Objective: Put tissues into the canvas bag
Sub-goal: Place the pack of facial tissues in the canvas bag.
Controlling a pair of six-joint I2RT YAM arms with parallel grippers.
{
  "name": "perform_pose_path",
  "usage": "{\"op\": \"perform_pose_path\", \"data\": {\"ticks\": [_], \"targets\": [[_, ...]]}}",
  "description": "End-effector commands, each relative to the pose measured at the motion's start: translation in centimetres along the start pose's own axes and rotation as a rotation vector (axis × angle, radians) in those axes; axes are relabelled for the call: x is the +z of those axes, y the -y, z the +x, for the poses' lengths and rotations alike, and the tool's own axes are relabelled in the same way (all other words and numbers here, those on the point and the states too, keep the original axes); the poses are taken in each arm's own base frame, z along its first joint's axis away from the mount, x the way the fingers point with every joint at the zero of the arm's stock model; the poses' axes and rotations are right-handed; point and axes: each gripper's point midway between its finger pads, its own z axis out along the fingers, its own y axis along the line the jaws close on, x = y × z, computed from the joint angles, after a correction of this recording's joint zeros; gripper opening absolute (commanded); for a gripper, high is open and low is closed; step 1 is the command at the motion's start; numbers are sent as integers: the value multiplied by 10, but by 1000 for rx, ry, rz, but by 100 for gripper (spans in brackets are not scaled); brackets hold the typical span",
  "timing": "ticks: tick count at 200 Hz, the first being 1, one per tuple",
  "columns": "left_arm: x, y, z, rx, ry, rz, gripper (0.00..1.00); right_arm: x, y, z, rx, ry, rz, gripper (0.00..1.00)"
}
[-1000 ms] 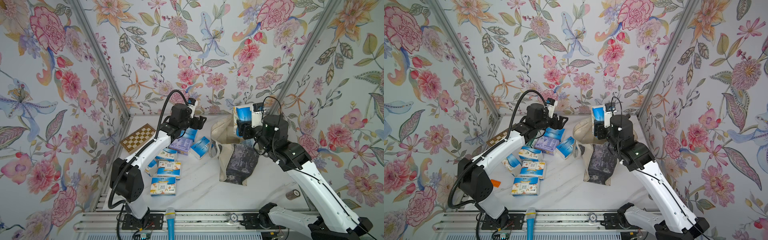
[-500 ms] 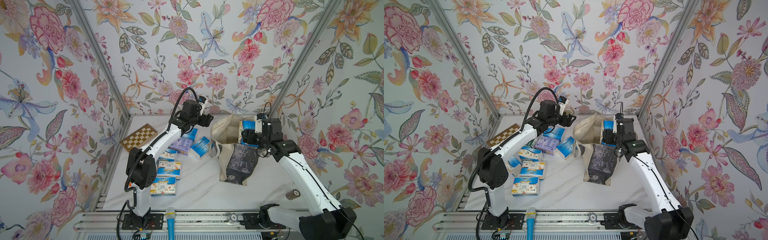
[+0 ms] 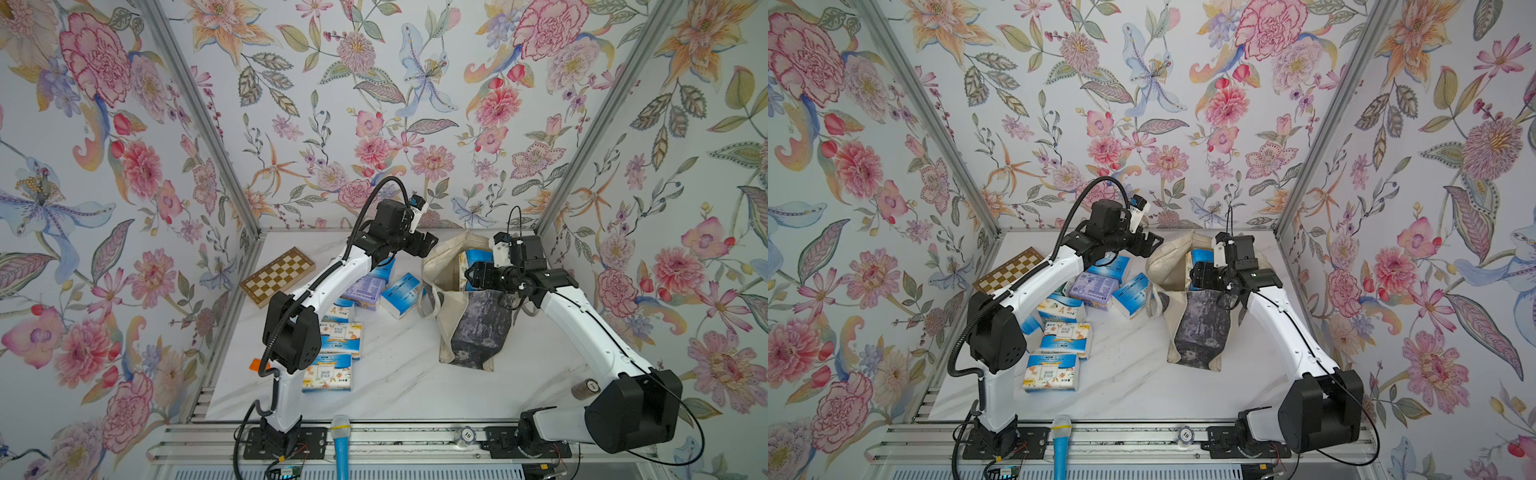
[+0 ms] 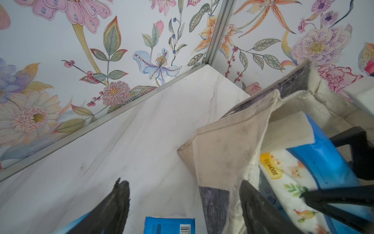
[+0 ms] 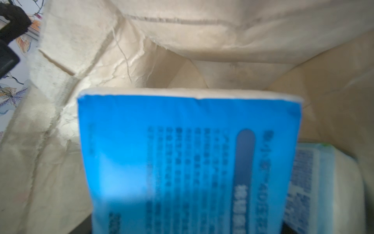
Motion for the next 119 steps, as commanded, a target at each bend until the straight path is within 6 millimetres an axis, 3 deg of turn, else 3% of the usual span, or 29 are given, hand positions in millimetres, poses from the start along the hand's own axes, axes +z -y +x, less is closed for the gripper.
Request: {"op": "perform_pose_path", "data": {"ticks": [1, 62, 85, 119], "targets": [[5, 6, 7, 27, -36, 19, 86, 1, -9, -8, -10, 8, -32, 81], [6, 21, 13, 53, -55, 85, 86, -2, -12, -25, -26, 40, -28, 94], [0, 28, 10, 61, -41, 114, 93, -14, -15, -31, -33, 72, -38, 99], [-9, 30, 5, 81, -16, 115, 95, -43, -14, -40, -42, 130, -30, 99]]}}
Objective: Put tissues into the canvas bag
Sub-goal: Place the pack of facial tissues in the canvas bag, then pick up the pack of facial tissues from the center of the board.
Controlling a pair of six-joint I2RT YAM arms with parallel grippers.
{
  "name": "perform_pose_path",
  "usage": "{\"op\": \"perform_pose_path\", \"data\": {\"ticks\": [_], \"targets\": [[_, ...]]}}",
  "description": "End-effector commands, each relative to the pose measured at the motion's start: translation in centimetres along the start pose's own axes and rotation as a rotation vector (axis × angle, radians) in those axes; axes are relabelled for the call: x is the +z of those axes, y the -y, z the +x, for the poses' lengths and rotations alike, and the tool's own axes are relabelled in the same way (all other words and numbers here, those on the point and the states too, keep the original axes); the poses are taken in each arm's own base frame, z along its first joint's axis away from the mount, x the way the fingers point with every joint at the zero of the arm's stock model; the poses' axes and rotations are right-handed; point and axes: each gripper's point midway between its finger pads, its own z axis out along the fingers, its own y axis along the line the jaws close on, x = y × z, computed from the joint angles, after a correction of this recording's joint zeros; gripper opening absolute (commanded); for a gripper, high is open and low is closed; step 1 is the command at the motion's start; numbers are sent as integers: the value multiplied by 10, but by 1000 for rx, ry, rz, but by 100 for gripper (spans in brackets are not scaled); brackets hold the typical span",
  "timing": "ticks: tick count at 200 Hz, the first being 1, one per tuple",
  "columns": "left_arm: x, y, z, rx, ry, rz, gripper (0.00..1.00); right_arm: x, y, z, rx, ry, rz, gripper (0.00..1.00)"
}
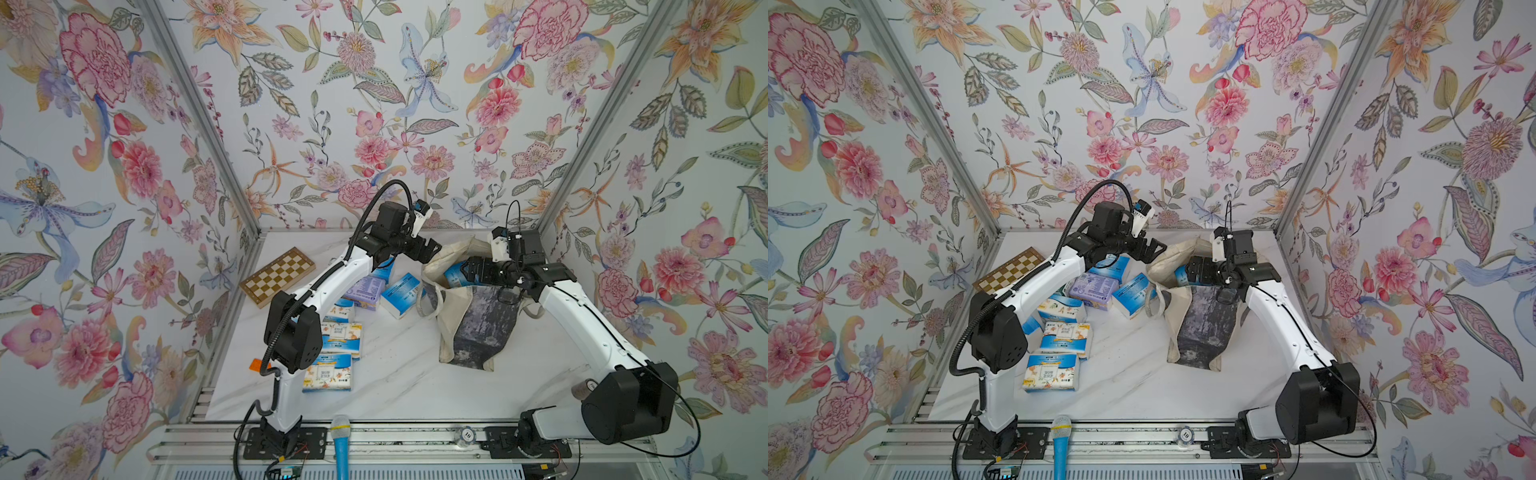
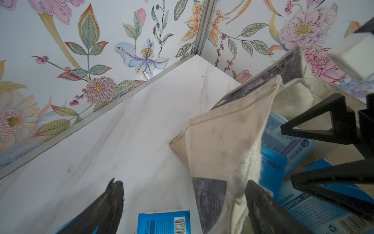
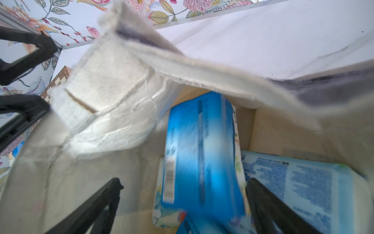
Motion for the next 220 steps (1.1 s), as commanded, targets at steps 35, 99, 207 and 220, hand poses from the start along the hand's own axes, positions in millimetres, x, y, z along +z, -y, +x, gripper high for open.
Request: {"op": "perform_pose_path", "data": {"ticks": [35, 99, 207, 220], "targets": [[-17, -1, -5, 37, 19, -71, 90, -87, 29, -35, -15, 210, 156, 99], [-36, -7, 5, 31, 13, -138, 89, -126, 144, 10, 242, 203, 423, 97], [-64, -29, 23, 10, 50, -269, 90, -106, 162, 35, 395, 160, 309, 79], [-64, -34, 27, 10, 43, -289, 91, -106, 159, 32, 403, 174, 278, 72]]}}
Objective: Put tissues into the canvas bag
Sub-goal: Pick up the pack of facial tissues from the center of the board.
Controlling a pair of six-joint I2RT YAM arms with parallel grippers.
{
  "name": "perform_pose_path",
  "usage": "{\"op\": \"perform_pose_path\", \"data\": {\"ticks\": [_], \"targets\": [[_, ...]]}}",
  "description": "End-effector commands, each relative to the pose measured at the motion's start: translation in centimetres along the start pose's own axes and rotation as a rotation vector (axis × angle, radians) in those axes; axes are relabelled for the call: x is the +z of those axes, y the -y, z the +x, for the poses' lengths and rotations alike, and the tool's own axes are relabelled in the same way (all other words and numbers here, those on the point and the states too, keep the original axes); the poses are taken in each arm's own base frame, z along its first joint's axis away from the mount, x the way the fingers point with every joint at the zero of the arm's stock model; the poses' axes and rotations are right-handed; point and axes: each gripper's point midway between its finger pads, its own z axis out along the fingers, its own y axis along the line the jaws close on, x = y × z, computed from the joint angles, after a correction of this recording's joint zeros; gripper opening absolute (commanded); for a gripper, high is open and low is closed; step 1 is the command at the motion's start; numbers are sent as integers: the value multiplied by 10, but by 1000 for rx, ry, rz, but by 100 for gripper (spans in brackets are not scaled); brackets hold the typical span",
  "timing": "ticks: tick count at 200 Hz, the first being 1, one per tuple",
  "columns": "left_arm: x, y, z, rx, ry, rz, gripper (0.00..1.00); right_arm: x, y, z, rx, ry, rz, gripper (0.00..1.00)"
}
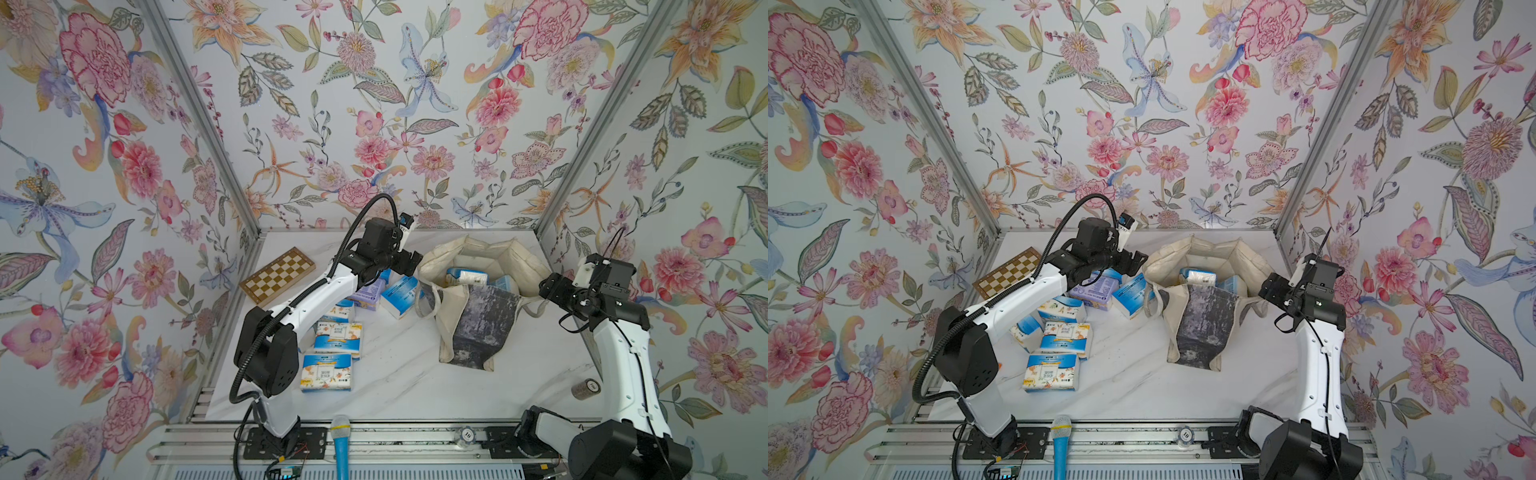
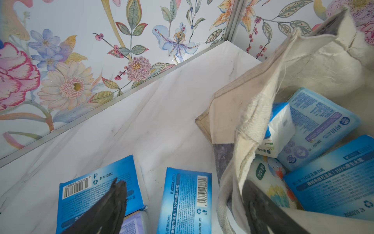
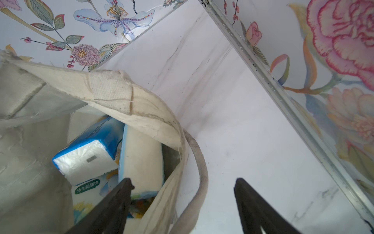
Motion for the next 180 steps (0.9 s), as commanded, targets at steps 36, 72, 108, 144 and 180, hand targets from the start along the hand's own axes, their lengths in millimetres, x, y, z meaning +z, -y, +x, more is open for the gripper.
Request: {"op": "perform_pose_path", "data": {"ticks": [36, 72, 108, 144, 180], "targets": [[-6, -11, 0, 14, 27, -44, 92, -10, -18, -7, 32, 43, -120, 50], [-2, -21, 6, 14, 8, -99, 98, -23, -27, -17, 21, 90, -153, 26], [-2, -35, 13, 17, -32, -183, 100, -35, -40, -25, 17, 126, -210, 11], [-7, -42, 13, 23, -28, -224, 99, -41, -51, -29, 13, 128, -271, 3], [-2, -46, 24, 42, -71, -242, 99, -41, -53, -31, 17, 126, -282, 2]]}}
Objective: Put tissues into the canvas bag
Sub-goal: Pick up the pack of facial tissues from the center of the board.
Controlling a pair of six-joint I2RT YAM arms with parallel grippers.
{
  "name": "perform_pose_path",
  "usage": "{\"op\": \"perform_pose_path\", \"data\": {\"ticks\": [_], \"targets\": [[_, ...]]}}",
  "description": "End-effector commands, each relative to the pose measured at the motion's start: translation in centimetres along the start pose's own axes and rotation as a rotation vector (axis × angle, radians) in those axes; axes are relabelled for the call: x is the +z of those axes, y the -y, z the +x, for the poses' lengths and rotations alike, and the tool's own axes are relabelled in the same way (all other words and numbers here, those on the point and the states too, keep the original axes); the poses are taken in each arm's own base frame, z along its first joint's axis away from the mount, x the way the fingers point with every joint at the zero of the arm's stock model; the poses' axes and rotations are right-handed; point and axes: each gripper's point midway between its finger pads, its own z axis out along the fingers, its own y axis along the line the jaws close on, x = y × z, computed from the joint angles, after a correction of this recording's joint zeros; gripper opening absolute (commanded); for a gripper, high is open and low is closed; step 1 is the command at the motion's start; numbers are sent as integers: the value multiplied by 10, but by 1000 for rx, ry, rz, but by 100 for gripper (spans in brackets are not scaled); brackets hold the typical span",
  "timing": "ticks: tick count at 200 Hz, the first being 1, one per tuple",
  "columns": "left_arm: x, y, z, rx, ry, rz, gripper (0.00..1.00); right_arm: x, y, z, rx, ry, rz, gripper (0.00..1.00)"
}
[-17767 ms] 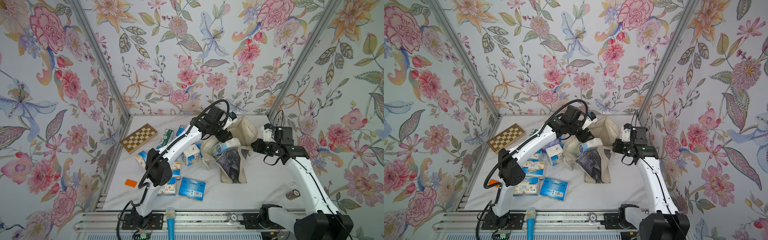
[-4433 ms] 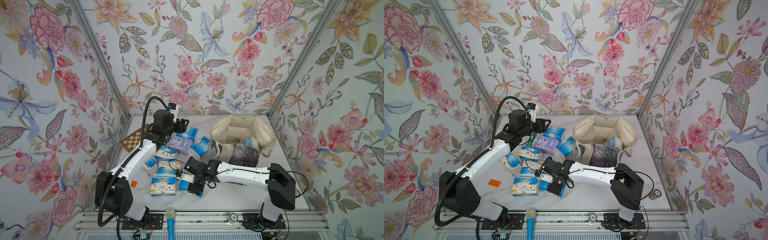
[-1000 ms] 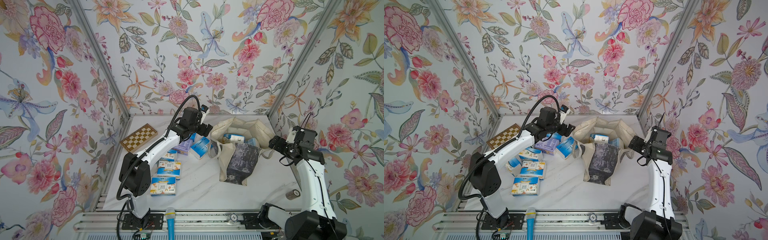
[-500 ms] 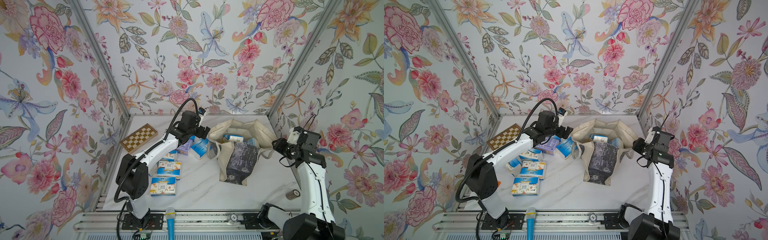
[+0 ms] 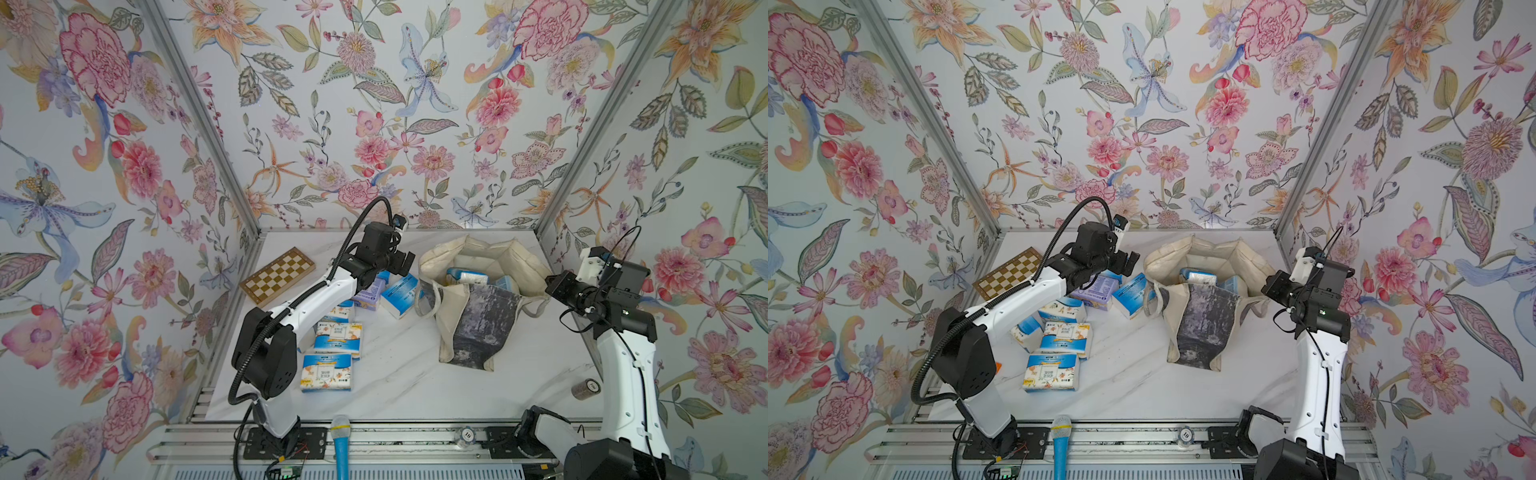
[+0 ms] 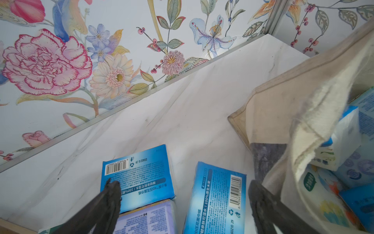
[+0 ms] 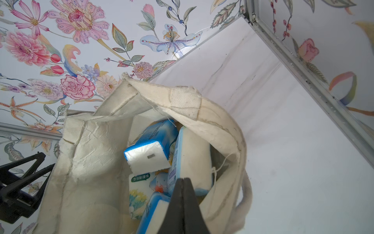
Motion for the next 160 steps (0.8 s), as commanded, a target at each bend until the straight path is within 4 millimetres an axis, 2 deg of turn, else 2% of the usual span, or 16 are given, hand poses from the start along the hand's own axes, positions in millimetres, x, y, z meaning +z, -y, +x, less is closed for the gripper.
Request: {"op": "perform_pose_path", "data": {"ticks": [1, 39, 71, 95, 146, 160], "targets": [[2, -12, 14, 32, -54, -44, 99, -7, -10, -13, -8, 34, -36, 2], [19, -6, 43, 93, -211, -15, 99, -7, -10, -12, -10, 37, -34, 7], [16, -2, 70, 97, -277, 5, 99, -9, -10, -12, -19, 43, -35, 8], [12, -3, 81, 91, -304, 5, 99, -8, -10, -10, -13, 38, -37, 8], [15, 10, 105, 104, -377, 81, 99, -8, -12, -10, -4, 43, -52, 7], [15, 19, 109, 109, -379, 130, 99, -9, -11, -9, -6, 46, -48, 7]]}}
